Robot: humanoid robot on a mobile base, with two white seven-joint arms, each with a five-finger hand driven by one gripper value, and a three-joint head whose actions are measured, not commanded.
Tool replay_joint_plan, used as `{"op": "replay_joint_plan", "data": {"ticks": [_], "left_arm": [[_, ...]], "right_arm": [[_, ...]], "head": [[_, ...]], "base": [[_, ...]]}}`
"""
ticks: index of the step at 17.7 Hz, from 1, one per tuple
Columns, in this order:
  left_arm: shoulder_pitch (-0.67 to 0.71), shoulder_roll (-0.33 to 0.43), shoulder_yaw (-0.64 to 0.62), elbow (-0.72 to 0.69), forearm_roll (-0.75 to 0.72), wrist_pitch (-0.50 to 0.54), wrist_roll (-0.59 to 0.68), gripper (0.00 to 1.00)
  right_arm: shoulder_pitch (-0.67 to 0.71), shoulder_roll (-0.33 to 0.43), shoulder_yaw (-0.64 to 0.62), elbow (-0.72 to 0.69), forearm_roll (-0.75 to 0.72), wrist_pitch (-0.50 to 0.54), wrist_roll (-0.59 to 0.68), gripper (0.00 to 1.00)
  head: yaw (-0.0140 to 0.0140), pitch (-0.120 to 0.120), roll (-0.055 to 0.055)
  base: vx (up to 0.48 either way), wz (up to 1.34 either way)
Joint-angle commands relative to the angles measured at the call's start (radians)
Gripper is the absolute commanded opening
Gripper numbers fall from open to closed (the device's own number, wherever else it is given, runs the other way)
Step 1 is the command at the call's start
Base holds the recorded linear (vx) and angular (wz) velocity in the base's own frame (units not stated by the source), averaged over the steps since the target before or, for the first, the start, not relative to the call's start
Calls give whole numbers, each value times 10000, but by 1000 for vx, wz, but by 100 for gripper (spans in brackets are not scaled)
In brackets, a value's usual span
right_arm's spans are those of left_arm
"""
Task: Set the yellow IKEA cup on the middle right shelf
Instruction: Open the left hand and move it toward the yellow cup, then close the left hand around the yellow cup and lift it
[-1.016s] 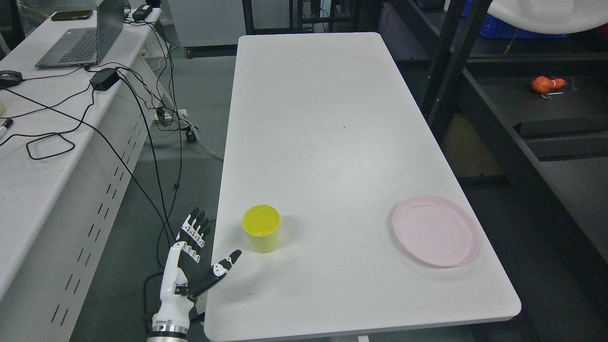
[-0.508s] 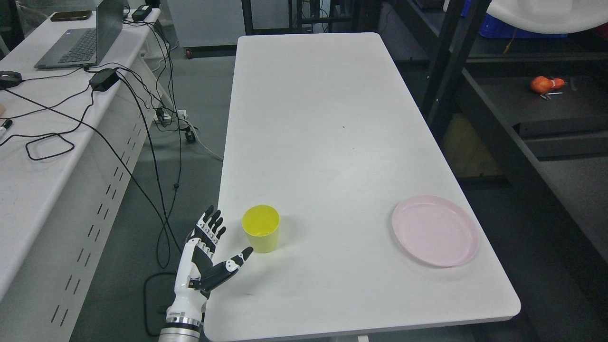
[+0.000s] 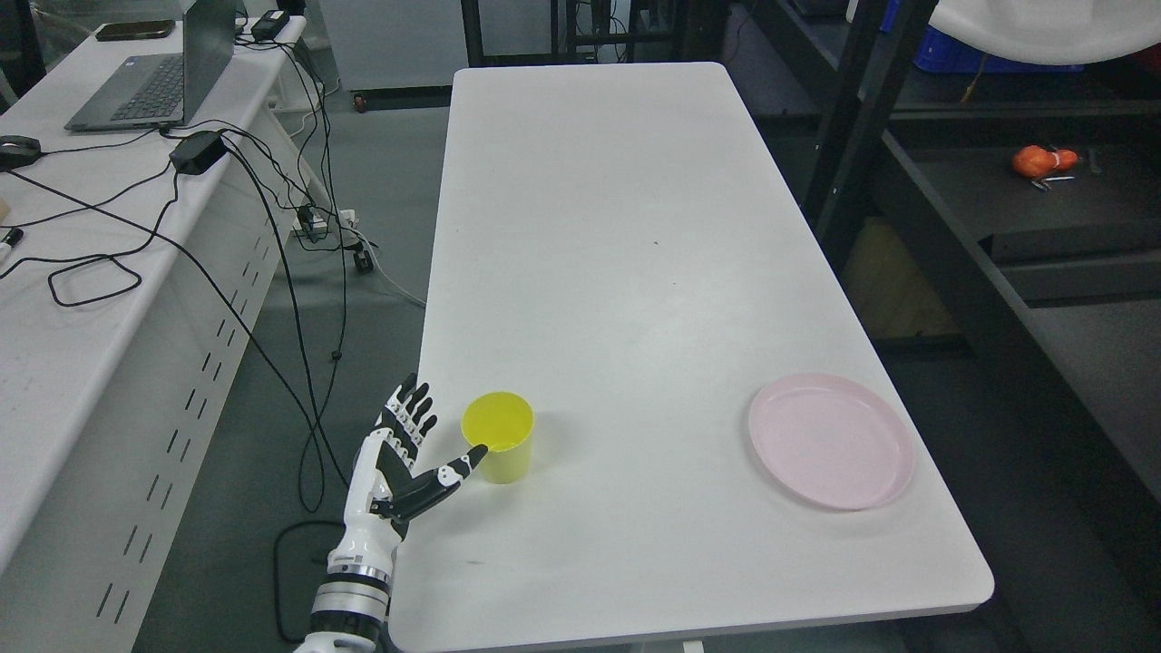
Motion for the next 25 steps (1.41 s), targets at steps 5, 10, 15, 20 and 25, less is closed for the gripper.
{"op": "replay_joint_plan", "data": {"ticks": [5,10,15,20,25], "left_arm": [[-719,175,-1050,609,-16,-8,-898,98],[-934,175,-1296,1221,-93,8,-898,98],[-1209,175,-1342,1820,-93,8,-913,99],[-1578,175,-1358,2204,-292,8,-959,99],[-1625,175,-1480,2357,-307,8,-1420,99]], "right_arm": [[137,-175,169,0,-245,7,-7,99],[137,-175,169,0,-245,7,-7,99],[137,-175,169,0,-245,7,-7,99],[137,-175,169,0,-245,7,-7,99],[137,-175,169,0,-245,7,-7,99]], "head": [[0,0,0],[0,0,0],[0,0,0],[0,0,0],[0,0,0]], "base": [[0,0],[0,0],[0,0],[0,0],[0,0]]}}
